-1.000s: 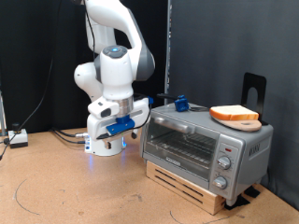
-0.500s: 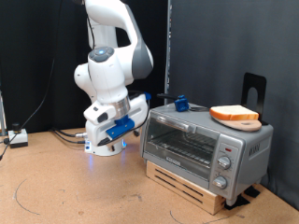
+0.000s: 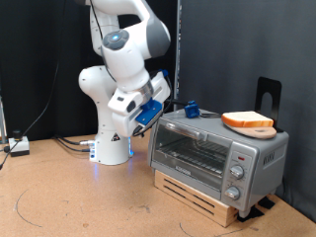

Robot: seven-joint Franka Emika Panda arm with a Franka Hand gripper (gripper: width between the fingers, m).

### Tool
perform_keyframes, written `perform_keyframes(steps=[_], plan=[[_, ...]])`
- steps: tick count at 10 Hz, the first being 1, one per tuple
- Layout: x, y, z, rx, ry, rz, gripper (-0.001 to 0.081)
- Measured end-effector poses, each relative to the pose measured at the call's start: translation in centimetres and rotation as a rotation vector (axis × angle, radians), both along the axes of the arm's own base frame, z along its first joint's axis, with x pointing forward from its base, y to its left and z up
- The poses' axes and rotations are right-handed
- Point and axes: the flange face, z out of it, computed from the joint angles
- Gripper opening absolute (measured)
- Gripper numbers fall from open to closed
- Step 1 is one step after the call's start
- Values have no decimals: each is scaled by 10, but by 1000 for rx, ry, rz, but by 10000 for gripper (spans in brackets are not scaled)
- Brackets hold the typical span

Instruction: Make a piece of toast with the oven

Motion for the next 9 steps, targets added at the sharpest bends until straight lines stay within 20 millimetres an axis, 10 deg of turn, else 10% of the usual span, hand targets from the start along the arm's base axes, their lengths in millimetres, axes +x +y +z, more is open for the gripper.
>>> perform_keyframes(steps=[5, 9], plan=[[-17, 79, -5, -113, 77, 30, 809], [-24, 73, -31, -183, 108, -81, 809]])
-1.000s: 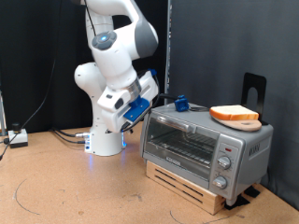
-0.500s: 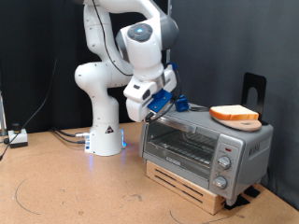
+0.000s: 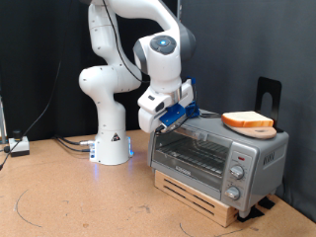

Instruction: Make a piece of toast with the oven

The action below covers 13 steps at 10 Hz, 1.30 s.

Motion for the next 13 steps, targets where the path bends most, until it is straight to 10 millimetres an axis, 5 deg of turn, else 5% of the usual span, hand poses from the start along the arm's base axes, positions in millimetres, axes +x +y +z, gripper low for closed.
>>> perform_keyframes(steps=[13], plan=[[23, -110, -26, -94, -2, -191, 809]])
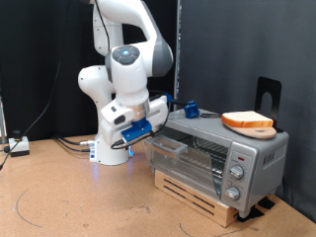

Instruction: Make a piece of toast with the oven

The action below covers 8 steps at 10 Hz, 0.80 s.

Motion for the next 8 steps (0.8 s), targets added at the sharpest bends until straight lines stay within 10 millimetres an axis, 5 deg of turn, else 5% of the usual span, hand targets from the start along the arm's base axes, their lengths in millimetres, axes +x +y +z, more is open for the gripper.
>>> perform_keyframes(steps=[8], plan=[[16, -42, -26, -44, 0, -32, 809]])
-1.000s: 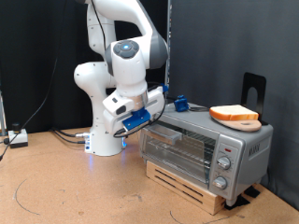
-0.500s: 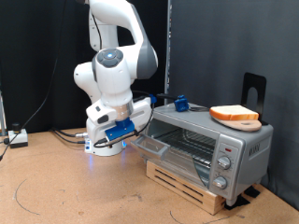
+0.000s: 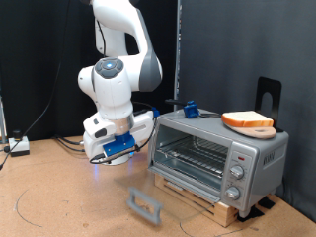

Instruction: Make a piece of toast with the oven

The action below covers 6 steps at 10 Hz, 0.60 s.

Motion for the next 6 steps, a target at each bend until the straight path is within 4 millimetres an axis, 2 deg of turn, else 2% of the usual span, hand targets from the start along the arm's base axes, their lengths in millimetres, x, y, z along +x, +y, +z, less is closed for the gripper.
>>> perform_keyframes(steps=[2, 6], plan=[[0, -5, -5, 0, 10, -8, 809], [1, -34, -16, -69, -39, -3, 809]])
